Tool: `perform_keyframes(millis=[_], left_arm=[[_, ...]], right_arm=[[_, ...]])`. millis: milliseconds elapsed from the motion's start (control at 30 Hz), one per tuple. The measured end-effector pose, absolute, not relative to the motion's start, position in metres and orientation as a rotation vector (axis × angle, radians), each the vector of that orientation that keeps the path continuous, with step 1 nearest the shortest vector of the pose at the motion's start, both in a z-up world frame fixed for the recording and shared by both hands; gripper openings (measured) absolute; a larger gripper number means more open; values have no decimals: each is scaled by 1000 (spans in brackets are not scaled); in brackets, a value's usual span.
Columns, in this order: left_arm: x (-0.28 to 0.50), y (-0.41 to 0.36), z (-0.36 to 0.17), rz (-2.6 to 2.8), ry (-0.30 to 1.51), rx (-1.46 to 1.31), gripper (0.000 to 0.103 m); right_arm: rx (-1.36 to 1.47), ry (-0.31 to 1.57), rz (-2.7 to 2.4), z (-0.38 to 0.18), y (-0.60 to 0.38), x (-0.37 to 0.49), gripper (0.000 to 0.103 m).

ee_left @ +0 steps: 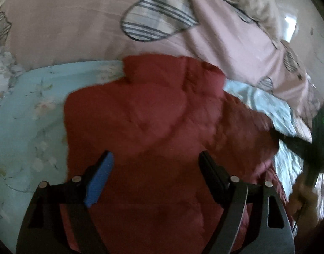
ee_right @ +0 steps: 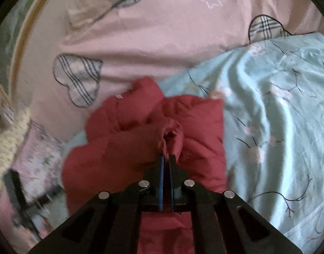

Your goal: Fold large clothes

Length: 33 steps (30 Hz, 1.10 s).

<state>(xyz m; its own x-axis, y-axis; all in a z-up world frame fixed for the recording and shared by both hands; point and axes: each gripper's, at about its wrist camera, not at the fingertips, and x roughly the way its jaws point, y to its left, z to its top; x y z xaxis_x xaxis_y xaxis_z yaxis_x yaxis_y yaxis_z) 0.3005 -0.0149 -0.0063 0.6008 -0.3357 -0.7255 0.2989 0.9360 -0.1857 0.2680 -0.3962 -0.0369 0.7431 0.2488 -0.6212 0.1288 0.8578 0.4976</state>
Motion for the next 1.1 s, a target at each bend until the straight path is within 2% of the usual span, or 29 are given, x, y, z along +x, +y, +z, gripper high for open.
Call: perform_keyframes(millis=[133,300,367,500,633,733,900,1100], left_arm=[[321,-5,-15,-335,862,-50,83],[341,0,-54,-308,955,-32,83],[338,-2,-66,-295,961,-20,83],[335,-5,-70,-280,955,4,83],[332,-7,-72,-276,952,19,83],[332,-9,-72,-272,952,31,83],[335,-9,-72,-273,957,41,83],[329,-8,-68,-275,947,61,83]], right_arm=[[526,776,48,-57,-395,268,3],[504,801,38,-63,-392,268,4],[518,791,31,-56,-394,265,11],[432,660,-51,-12,-386,244,14],[336,659,23,10,-356,257,35],[257,722,53,0,-332,279,34],[142,869,-27,-53,-320,307,33],[205,898,-37,-81,-337,308,33]])
